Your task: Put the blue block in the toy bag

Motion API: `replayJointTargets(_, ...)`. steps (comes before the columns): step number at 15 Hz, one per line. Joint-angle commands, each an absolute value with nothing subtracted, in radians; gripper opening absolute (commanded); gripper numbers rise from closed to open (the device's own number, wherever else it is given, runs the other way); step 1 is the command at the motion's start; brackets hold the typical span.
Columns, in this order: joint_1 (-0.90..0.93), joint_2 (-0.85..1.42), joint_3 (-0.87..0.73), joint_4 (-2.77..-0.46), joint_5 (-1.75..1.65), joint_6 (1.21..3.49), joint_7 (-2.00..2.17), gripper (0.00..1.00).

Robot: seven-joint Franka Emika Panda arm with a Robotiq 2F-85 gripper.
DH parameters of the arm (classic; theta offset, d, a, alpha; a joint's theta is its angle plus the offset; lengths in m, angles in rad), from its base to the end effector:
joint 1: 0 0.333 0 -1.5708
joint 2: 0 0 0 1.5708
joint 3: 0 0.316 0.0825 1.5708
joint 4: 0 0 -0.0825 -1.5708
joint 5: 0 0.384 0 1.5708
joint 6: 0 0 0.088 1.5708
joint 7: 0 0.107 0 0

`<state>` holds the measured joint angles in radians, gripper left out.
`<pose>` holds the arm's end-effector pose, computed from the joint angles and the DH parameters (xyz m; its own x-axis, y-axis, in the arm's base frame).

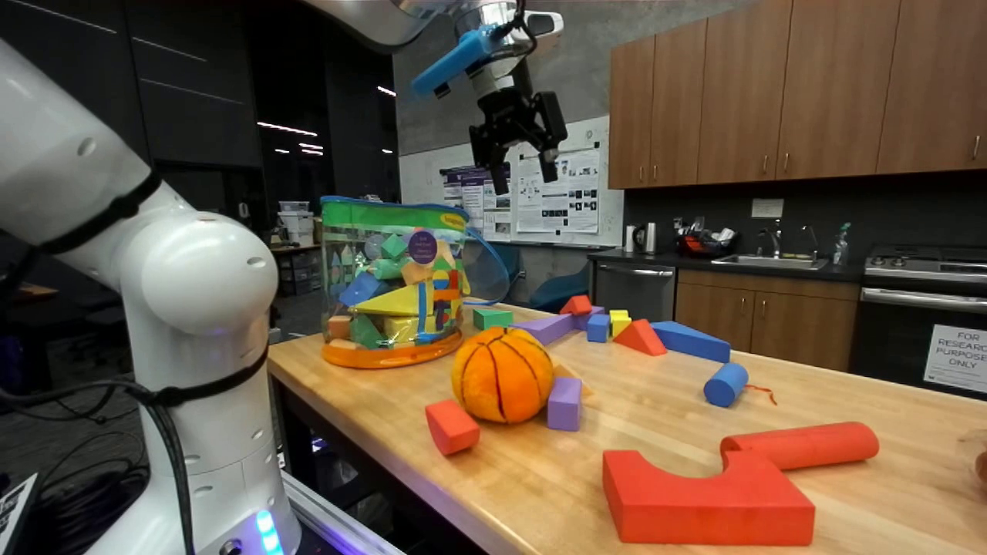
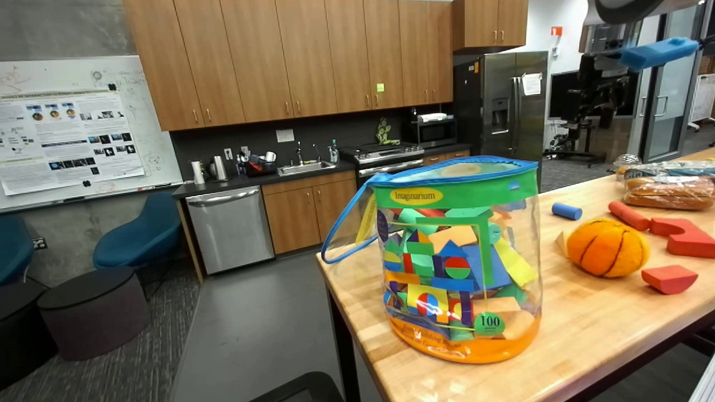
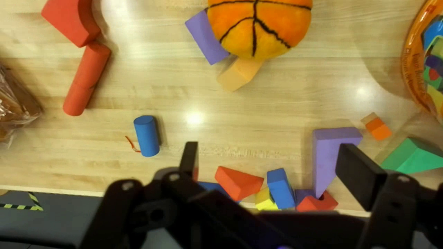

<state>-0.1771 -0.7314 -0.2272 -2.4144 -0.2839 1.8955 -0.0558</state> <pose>0.3128 -0.1736 0.5688 0.9562 -0.2234 0.1893 -0.2516 -0.9575 0.1411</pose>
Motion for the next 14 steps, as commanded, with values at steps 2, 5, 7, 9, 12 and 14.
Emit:
replayJointTargets(2,-0.184,-0.616,-0.304,-2.315,-0.238,1.983,-0.129,1.00)
replayJointTargets(5,-0.193,-0.538,-0.349,-2.264,-0.210,2.032,-0.159,1.00)
replayJointTargets(7,-0.202,-0.488,-0.370,-2.230,-0.190,2.033,-0.177,1.00)
replayJointTargets(9,-0.211,-0.430,-0.389,-2.184,-0.167,2.009,-0.195,1.00)
replayJointTargets(12,-0.230,-0.351,-0.405,-2.127,-0.147,1.990,-0.210,1.00)
replayJointTargets(14,-0.245,-0.385,-0.385,-2.171,-0.155,2.020,-0.197,1.00)
